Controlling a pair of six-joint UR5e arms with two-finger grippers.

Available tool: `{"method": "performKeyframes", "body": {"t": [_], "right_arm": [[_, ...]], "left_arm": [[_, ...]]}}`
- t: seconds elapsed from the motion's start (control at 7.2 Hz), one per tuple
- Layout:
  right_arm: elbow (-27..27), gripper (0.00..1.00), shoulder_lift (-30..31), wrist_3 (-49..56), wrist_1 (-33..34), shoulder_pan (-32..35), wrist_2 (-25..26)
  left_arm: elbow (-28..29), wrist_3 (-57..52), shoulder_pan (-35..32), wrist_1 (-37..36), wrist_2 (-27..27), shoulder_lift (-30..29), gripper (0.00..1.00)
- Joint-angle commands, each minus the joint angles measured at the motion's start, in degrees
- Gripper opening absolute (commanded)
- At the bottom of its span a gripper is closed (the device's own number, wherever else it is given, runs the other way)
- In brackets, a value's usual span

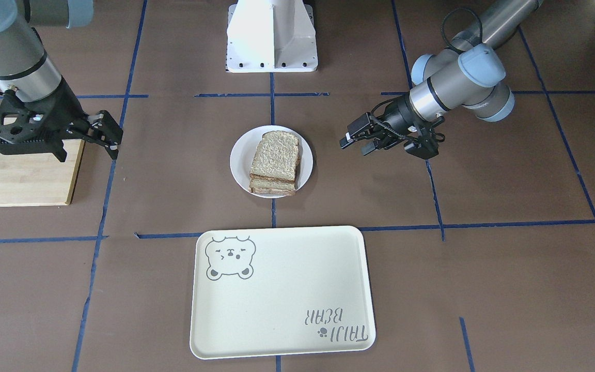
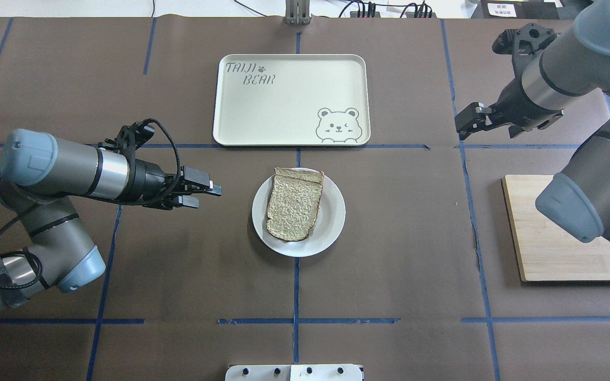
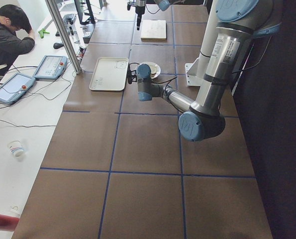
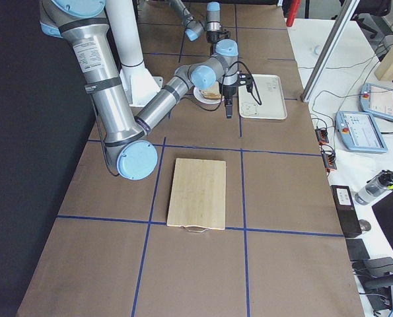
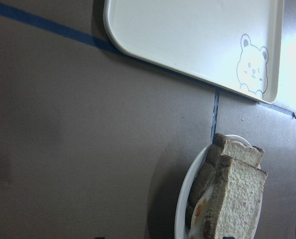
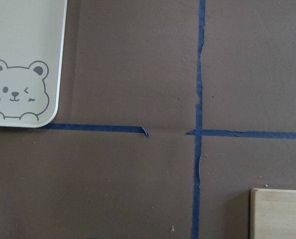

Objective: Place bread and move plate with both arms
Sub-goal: 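Close the left gripper on the rim of the white plate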

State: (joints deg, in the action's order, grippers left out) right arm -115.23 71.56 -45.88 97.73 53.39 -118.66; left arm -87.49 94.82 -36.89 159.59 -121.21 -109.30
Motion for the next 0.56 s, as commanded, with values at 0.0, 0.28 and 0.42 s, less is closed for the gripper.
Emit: {"method": "performKeyframes", "body": {"t": [0.0,0.28,0.42], "right_arm": [[-0.34,1.00,2.26,4.65,0.18,1.63,-1.65],[0.01,1.00,2.44,4.74,0.09,1.64,-1.66],[0.01,1.00,2.44,4.74,0.09,1.63,-1.57]], "left_arm": [[2.83,1.51,2.17,1.87,1.24,-2.31,0.41],[6.62,1.51,4.18,1.78,2.98,-5.48,0.38],[6.98,1.51,4.98,1.69,4.04,-5.75,0.38]]}}
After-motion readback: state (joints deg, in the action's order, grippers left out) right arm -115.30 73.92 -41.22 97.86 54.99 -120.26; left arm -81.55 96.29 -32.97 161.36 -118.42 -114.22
